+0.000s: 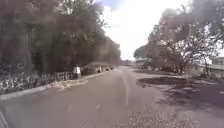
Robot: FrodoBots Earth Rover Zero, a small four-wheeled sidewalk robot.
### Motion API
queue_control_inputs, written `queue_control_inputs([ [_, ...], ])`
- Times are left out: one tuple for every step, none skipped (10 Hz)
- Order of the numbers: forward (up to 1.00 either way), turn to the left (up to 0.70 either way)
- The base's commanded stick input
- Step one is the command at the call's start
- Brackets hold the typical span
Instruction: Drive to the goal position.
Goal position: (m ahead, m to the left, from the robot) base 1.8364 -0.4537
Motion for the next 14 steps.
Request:
queue_control_inputs([
  [0.70,0.00],
  [0.70,0.00],
  [0.70,0.00],
  [0.70,0.00],
  [0.70,0.00],
  [0.70,0.00],
  [0.70,0.00],
  [0.70,0.00],
  [0.70,0.00],
  [0.70,0.00],
  [0.70,0.00],
  [0.70,0.00],
  [0.70,0.00],
  [0.70,0.00],
])
